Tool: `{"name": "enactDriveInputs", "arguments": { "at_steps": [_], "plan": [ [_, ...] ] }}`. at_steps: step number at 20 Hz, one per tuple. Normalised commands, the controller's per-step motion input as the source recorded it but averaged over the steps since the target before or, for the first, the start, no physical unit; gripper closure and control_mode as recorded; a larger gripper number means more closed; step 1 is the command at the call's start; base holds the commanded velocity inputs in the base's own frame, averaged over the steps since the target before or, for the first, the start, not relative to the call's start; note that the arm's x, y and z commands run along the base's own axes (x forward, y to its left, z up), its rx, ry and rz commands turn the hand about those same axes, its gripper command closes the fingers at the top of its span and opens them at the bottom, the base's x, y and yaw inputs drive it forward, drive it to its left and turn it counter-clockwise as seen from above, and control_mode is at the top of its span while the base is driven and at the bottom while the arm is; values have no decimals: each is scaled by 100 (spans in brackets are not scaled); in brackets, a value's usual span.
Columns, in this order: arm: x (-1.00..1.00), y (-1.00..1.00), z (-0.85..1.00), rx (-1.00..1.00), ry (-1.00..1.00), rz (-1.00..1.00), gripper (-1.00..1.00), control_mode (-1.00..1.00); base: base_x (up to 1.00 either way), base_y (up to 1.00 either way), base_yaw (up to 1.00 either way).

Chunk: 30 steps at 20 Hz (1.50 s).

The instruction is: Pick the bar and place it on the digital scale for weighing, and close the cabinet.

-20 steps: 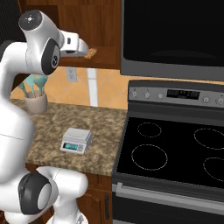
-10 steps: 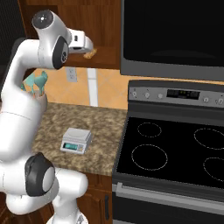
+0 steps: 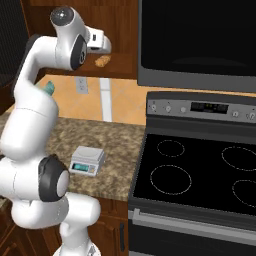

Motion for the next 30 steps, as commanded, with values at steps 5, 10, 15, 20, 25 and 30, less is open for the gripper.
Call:
{"name": "enactDriveInputs", "arguments": {
  "at_steps": [5,10,15,20,25,30],
  "plan": [
    [58,0,2,1,3,0,-100,-100,0,0,0],
    [57,0,0,0,5,0,-100,-100,0,0,0],
    [46,0,-19,0,4,0,-100,-100,0,0,0],
    [22,0,-56,0,0,0,-100,-100,0,0,0],
    [31,0,-46,0,0,0,-100,-100,0,0,0],
    [24,1,-58,0,0,-1,-100,-100,0,0,0]
  ]
}}
